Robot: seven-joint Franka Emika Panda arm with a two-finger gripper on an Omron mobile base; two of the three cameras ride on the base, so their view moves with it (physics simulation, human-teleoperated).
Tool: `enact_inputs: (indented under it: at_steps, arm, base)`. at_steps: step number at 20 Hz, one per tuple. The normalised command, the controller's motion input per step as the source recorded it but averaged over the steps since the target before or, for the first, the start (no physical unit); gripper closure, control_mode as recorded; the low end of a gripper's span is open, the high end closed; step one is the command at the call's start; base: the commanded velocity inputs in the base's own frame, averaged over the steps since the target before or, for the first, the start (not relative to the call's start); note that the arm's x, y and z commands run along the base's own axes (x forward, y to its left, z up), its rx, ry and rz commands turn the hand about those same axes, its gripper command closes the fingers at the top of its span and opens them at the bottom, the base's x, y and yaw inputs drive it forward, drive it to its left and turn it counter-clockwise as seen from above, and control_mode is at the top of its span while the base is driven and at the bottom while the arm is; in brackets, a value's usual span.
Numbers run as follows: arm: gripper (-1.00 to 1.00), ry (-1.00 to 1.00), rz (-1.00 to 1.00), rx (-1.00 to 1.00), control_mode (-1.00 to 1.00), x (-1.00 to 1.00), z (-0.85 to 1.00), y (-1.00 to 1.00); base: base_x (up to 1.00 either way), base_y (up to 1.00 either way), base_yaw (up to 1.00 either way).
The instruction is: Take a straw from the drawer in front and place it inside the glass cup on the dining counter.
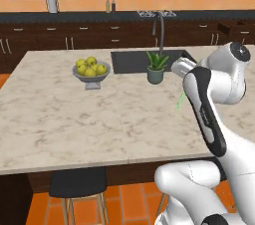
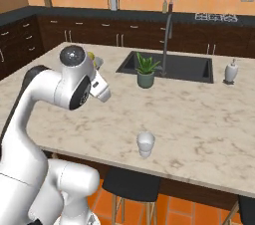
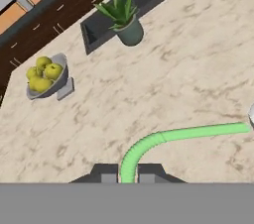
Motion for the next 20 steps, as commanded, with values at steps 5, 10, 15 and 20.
enact_inputs:
  at_steps: [5, 10, 15, 20]
  arm:
    - [1.0, -0.1, 0.49, -0.16, -1.0, 0.41, -0.59, -1.0]
    - [1.0, -0.22, 0.41, -0.25, -1.0, 0.17, -0.58, -0.82]
    - [1.0, -0.01, 0.18, -0.01, -1.0, 0.07, -0.01, -0.04]
    - [1.0, -0.04, 0.24, 0.0, -1.0, 0.26, -0.21, -0.26]
  base:
    - [0.0, 0.0, 0.0]
    - [0.0, 0.0, 0.0]
    - [0.0, 0.0, 0.0]
    - [0.0, 0.0, 0.0]
